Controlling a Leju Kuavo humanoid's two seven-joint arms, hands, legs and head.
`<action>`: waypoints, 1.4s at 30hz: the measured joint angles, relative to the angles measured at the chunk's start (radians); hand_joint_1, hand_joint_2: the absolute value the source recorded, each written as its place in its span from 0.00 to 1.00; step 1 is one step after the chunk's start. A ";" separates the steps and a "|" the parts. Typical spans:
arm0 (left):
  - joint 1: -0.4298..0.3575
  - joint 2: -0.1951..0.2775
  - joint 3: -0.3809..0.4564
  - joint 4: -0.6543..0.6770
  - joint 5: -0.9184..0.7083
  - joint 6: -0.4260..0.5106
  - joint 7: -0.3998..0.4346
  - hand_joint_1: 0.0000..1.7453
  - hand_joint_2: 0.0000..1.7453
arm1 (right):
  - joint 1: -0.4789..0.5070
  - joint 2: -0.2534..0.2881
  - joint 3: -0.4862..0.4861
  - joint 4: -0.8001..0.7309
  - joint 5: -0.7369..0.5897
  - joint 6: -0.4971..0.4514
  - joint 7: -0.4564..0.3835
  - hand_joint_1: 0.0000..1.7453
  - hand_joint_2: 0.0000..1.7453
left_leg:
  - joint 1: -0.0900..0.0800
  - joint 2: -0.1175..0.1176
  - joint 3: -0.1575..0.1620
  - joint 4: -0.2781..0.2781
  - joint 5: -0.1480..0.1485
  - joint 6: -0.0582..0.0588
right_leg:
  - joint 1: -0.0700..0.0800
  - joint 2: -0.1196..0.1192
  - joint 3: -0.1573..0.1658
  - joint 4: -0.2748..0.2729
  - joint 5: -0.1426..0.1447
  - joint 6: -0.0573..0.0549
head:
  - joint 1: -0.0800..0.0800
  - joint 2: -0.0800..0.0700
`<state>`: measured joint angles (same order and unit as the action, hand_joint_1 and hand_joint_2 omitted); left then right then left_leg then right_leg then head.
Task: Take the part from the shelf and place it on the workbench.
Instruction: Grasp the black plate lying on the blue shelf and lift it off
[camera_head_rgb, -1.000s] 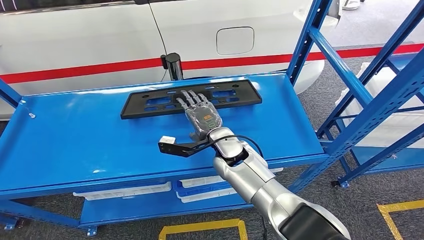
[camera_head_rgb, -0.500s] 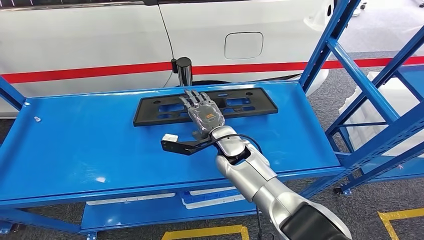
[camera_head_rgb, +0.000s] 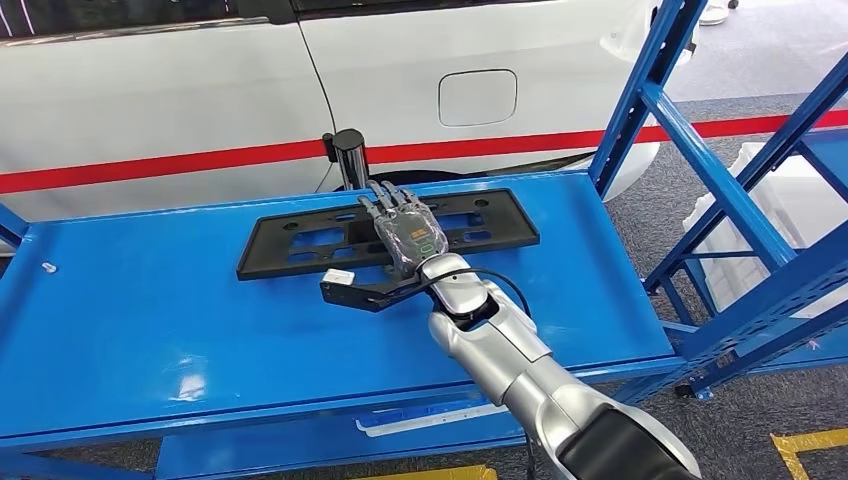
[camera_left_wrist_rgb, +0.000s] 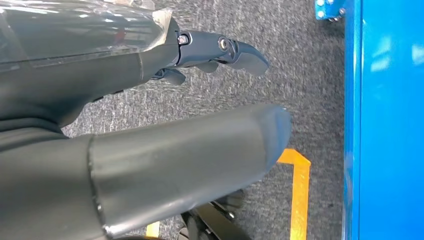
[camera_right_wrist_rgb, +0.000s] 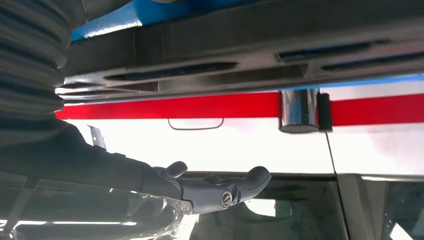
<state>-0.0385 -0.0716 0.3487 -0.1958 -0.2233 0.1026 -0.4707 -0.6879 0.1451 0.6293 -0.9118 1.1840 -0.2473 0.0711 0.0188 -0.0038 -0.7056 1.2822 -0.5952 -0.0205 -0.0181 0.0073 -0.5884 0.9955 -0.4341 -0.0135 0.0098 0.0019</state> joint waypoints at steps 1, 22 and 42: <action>0.000 0.000 0.001 0.000 0.000 0.002 0.001 0.00 0.00 | 0.000 0.000 0.000 0.004 -0.001 0.000 0.000 0.00 1.00 | 0.001 0.000 -0.009 -0.008 0.023 0.000 | 0.000 0.001 0.004 0.000 -0.003 0.000 | 0.000 0.000; -0.004 -0.006 0.021 0.000 -0.023 0.023 -0.003 0.00 0.00 | -0.056 0.044 -0.008 0.154 -0.015 -0.006 0.002 0.00 1.00 | -0.023 -0.005 0.102 -0.285 0.171 0.037 | 0.008 0.004 0.025 -0.004 -0.026 0.034 | 0.002 0.000; -0.004 -0.006 0.021 0.000 -0.024 0.023 -0.004 0.00 0.00 | -0.074 0.051 -0.014 0.202 -0.007 -0.015 0.010 0.00 1.00 | -0.018 -0.005 0.105 -0.285 0.170 0.036 | 0.008 0.004 0.028 -0.004 -0.026 0.033 | 0.002 0.000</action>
<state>-0.0424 -0.0778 0.3693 -0.1957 -0.2472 0.1254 -0.4749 -0.7624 0.1964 0.6157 -0.7099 1.1772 -0.2621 0.0809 0.0008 -0.0086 -0.6002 0.9974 -0.4249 0.0157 -0.0098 0.0114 -0.5608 0.9914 -0.4603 0.0199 0.0122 0.0019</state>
